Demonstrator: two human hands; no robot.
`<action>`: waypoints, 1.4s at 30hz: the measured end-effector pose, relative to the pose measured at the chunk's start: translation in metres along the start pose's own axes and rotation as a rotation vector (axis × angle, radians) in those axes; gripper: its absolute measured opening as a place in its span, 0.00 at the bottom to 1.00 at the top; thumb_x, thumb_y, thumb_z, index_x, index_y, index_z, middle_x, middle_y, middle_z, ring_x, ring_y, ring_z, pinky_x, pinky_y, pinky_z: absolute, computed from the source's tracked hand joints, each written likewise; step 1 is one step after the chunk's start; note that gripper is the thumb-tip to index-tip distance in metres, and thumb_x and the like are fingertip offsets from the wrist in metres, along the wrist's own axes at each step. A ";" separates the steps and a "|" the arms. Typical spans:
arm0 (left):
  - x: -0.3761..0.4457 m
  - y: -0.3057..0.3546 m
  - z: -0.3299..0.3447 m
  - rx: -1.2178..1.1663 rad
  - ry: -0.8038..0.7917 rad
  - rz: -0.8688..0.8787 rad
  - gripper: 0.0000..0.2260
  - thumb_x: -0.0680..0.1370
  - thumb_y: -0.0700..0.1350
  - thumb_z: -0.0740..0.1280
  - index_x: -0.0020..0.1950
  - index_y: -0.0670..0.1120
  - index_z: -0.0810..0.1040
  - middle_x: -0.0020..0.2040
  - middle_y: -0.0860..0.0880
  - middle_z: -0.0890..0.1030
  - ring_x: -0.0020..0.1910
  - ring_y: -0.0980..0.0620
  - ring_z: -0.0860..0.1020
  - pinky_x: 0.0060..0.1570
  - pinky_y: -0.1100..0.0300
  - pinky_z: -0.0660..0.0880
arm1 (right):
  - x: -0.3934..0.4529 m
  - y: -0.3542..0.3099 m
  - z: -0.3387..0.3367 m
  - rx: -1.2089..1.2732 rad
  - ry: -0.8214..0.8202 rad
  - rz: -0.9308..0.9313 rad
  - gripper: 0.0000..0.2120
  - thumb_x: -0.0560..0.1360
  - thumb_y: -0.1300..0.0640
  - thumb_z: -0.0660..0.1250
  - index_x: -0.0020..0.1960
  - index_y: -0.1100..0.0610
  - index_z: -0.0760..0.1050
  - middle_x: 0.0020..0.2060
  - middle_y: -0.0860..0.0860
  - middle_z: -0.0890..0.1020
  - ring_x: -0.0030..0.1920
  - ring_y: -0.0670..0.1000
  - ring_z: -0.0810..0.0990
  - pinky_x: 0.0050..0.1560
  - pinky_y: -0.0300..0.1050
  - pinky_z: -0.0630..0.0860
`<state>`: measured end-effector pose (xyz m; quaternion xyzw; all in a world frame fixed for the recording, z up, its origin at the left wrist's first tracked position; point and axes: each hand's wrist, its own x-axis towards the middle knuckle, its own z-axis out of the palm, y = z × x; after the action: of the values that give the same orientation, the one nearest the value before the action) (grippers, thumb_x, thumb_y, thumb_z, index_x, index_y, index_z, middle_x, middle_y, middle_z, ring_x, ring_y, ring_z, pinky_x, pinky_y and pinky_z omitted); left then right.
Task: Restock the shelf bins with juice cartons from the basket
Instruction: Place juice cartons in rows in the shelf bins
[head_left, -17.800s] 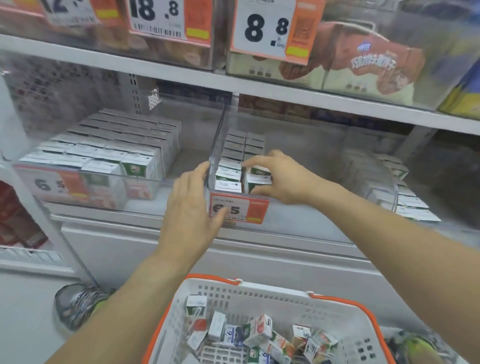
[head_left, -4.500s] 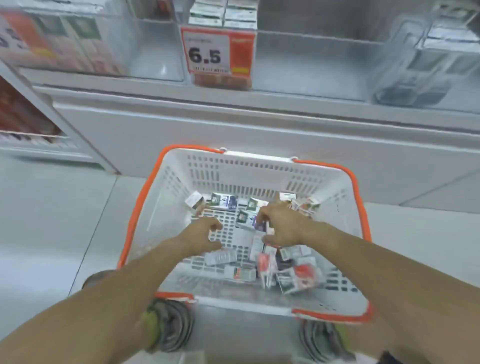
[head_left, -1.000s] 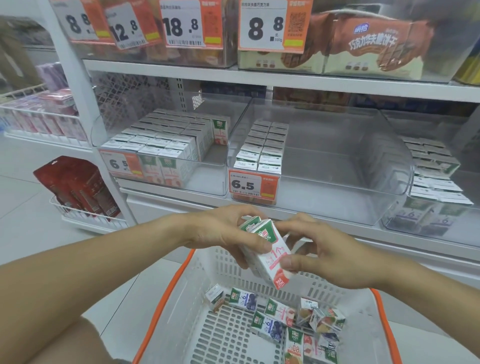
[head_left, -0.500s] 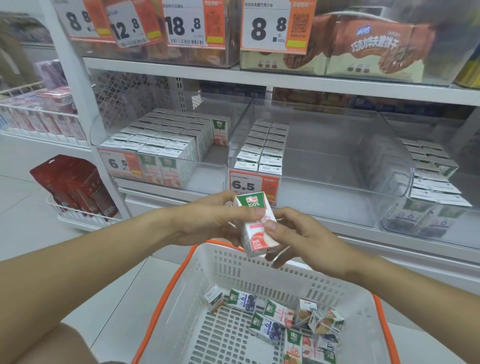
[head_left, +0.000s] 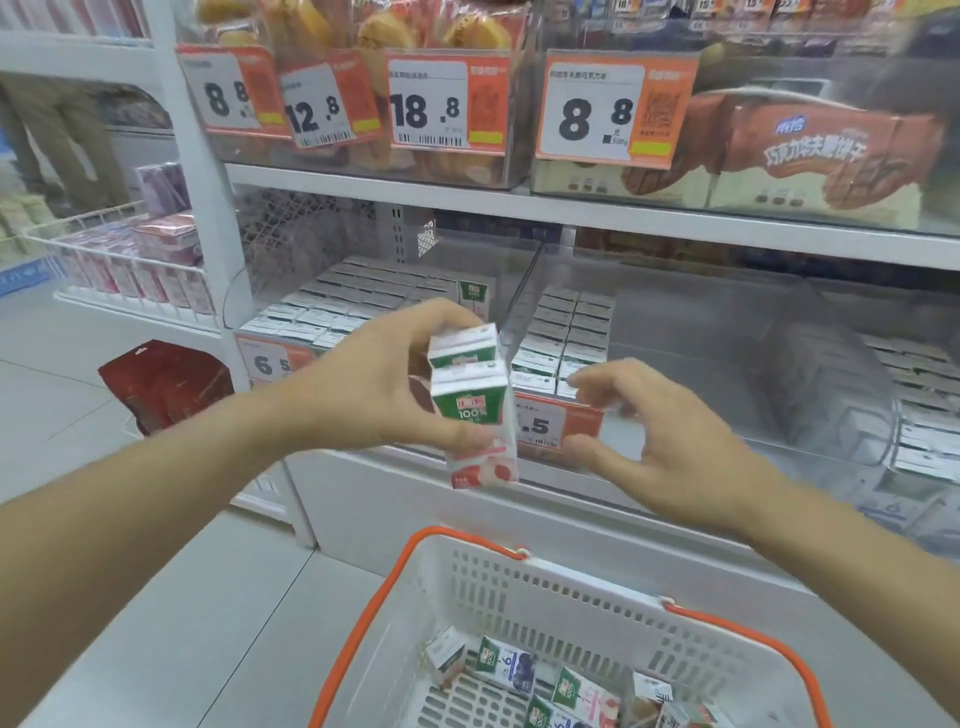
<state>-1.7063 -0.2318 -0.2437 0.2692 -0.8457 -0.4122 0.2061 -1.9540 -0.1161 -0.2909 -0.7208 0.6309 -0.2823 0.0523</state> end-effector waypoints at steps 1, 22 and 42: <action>0.006 0.001 -0.011 0.015 0.044 0.022 0.30 0.61 0.45 0.83 0.60 0.50 0.75 0.49 0.50 0.85 0.48 0.51 0.85 0.48 0.54 0.82 | 0.010 0.006 0.002 -0.079 0.010 -0.014 0.22 0.75 0.43 0.68 0.66 0.49 0.71 0.57 0.41 0.76 0.57 0.40 0.72 0.59 0.38 0.71; 0.233 -0.096 -0.051 0.777 -0.085 -0.068 0.41 0.63 0.50 0.82 0.71 0.53 0.67 0.66 0.48 0.72 0.64 0.47 0.73 0.61 0.55 0.73 | 0.065 0.036 0.054 -0.463 -0.168 0.038 0.33 0.76 0.33 0.50 0.76 0.47 0.59 0.77 0.45 0.61 0.78 0.51 0.60 0.75 0.44 0.56; 0.226 -0.127 -0.033 1.186 -0.114 -0.127 0.37 0.78 0.45 0.68 0.80 0.57 0.51 0.75 0.45 0.64 0.73 0.42 0.63 0.72 0.46 0.61 | 0.065 0.030 0.055 -0.510 -0.027 0.018 0.28 0.68 0.31 0.59 0.60 0.44 0.78 0.59 0.43 0.81 0.58 0.46 0.83 0.56 0.38 0.77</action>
<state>-1.8252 -0.4580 -0.2989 0.3657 -0.9234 0.1050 -0.0501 -1.9513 -0.1983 -0.3277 -0.7086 0.6874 -0.1039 -0.1204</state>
